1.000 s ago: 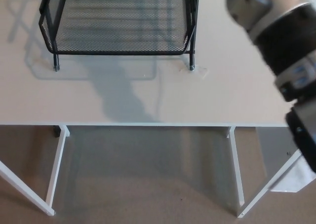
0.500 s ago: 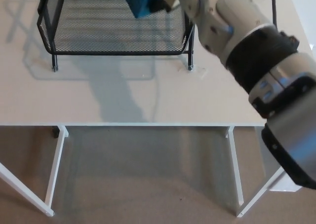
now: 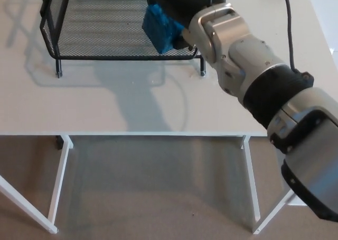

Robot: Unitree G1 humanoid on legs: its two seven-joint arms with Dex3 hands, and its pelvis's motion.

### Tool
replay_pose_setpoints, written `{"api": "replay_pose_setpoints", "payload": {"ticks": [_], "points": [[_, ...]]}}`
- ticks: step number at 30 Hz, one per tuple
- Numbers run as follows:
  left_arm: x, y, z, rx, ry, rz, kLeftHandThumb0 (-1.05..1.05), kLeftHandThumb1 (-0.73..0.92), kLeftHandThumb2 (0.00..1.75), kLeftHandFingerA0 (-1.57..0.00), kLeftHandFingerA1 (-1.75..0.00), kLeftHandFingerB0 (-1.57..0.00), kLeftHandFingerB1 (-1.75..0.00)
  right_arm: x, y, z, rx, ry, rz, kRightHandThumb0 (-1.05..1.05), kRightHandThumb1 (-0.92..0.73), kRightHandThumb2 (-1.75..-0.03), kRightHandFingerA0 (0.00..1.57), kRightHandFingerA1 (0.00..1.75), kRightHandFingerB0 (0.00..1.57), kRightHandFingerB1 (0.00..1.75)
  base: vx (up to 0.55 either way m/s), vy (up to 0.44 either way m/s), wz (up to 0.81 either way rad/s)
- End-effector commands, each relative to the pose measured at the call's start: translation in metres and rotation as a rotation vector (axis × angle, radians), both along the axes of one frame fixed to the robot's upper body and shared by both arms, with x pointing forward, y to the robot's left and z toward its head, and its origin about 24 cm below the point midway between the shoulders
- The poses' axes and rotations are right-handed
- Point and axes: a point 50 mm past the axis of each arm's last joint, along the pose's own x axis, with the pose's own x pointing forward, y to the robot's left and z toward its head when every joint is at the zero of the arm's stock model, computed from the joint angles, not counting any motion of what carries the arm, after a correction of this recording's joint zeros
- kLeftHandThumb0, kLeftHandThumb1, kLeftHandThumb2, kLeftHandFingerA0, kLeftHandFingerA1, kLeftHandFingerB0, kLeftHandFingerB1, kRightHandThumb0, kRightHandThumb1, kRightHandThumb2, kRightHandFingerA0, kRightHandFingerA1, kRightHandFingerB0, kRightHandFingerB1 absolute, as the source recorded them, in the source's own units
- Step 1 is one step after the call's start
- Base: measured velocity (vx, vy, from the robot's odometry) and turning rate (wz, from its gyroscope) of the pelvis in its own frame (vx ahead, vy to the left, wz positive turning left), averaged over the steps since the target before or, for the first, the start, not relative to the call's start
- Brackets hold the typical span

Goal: The robot walks towards a desk on which a file tray is kept in the middle and a cube is kept to its right. The robot lifts the cube using its right hand and places it on the file tray.

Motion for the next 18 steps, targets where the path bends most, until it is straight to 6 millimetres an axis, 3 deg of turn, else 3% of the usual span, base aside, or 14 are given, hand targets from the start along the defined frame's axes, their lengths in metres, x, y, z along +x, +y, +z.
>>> {"api": "replay_pose_setpoints", "payload": {"ticks": [1, 4, 5, 6, 7, 9, 10, 11, 12, 13, 16, 18], "points": [[-0.004, 0.001, 0.002, 0.033, -0.003, -0.04, -0.57, 0.89, 0.67, -0.54, -0.58, -0.43, -0.45, 0.001, -0.019, -0.017, 0.001, -0.054, -0.059, -0.38, -0.58, -0.59, 0.88, 1.75, 0.71, 0.82, 0.0, 0.0, 0.0], [-0.003, 0.001, 0.001, 0.022, -0.007, -0.019, -0.57, 0.88, 0.66, -0.55, -0.6, -0.42, -0.46, 0.004, -0.021, -0.014, 0.017, -0.013, -0.057, -0.35, -0.57, -0.59, 0.9, 1.71, 0.69, 0.8, 0.0, 0.0, 0.0], [-0.003, 0.0, 0.002, 0.016, -0.01, -0.022, -0.57, 0.88, 0.66, -0.55, -0.59, -0.43, -0.46, 0.004, -0.021, -0.013, 0.036, 0.012, -0.077, -0.3, -0.58, -0.58, 0.34, 0.68, 0.37, 0.34, 0.0, 0.0, 0.0], [-0.002, -0.001, 0.002, 0.013, -0.009, -0.031, -0.57, 0.89, 0.66, -0.54, -0.59, -0.41, -0.46, 0.007, -0.021, -0.01, 0.036, 0.081, -0.111, -0.31, -0.64, -0.59, 0.0, 0.41, 0.12, 0.32, 0.0, 0.0, 0.0], [-0.002, -0.001, 0.002, 0.013, -0.008, -0.036, -0.57, 0.88, 0.66, -0.54, -0.59, -0.41, -0.46, 0.008, -0.021, -0.008, 0.027, 0.105, -0.126, -0.49, -0.55, -0.72, 0.0, 0.0, 0.06, 0.2, 0.0, 0.0, 0.0], [-0.002, -0.001, 0.002, 0.014, -0.008, -0.035, -0.57, 0.88, 0.66, -0.54, -0.59, -0.41, -0.46, 0.008, -0.02, -0.007, 0.012, 0.101, -0.127, -0.49, -0.55, -0.72, 0.0, 0.0, 0.06, 0.2, 0.0, 0.0, 0.0], [-0.001, -0.001, 0.002, 0.015, -0.005, -0.027, -0.57, 0.88, 0.66, -0.53, -0.59, -0.42, -0.46, 0.008, -0.019, -0.005, 0.017, 0.095, -0.132, -0.53, -0.52, -0.72, 0.0, 0.0, 0.03, 0.11, 0.0, 0.0, 0.0], [-0.002, 0.0, 0.002, 0.015, -0.011, -0.033, -0.56, 0.89, 0.66, -0.53, -0.59, -0.42, -0.46, 0.008, -0.016, 0.0, -0.024, 0.071, -0.138, -0.78, -0.38, -0.69, 0.0, 0.11, 0.0, 0.0, 0.0, 0.0, 0.0], [-0.002, 0.0, 0.001, 0.012, -0.009, -0.025, -0.56, 0.89, 0.67, -0.51, -0.58, -0.41, -0.45, 0.008, -0.015, 0.004, -0.016, 0.074, -0.13, -0.77, -0.38, -0.68, 0.0, 0.11, 0.02, 0.0, 0.0, 0.0, 0.0], [-0.001, 0.0, 0.002, 0.026, -0.008, -0.042, -0.56, 0.88, 0.67, -0.55, -0.6, -0.45, -0.47, 0.008, -0.011, 0.01, -0.064, 0.029, -0.123, -0.85, -0.42, -0.71, 0.0, 0.08, 0.07, 0.01, 0.0, 0.0, 0.0], [0.001, 0.001, 0.002, 0.022, -0.009, -0.031, -0.56, 0.88, 0.66, -0.55, -0.62, -0.45, -0.48, 0.01, -0.007, 0.027, -0.094, 0.014, -0.12, -0.93, -0.52, -0.83, 0.0, 0.23, 0.0, 0.0, 0.0, 0.0, 0.0], [0.0, 0.002, 0.002, 0.018, -0.011, -0.022, -0.55, 0.88, 0.66, -0.57, -0.59, -0.44, -0.47, 0.011, -0.004, 0.044, -0.193, -0.015, -0.144, -1.04, -0.58, -0.95, 0.0, 0.19, 0.0, 0.0, 0.0, 0.0, 0.0]]}}
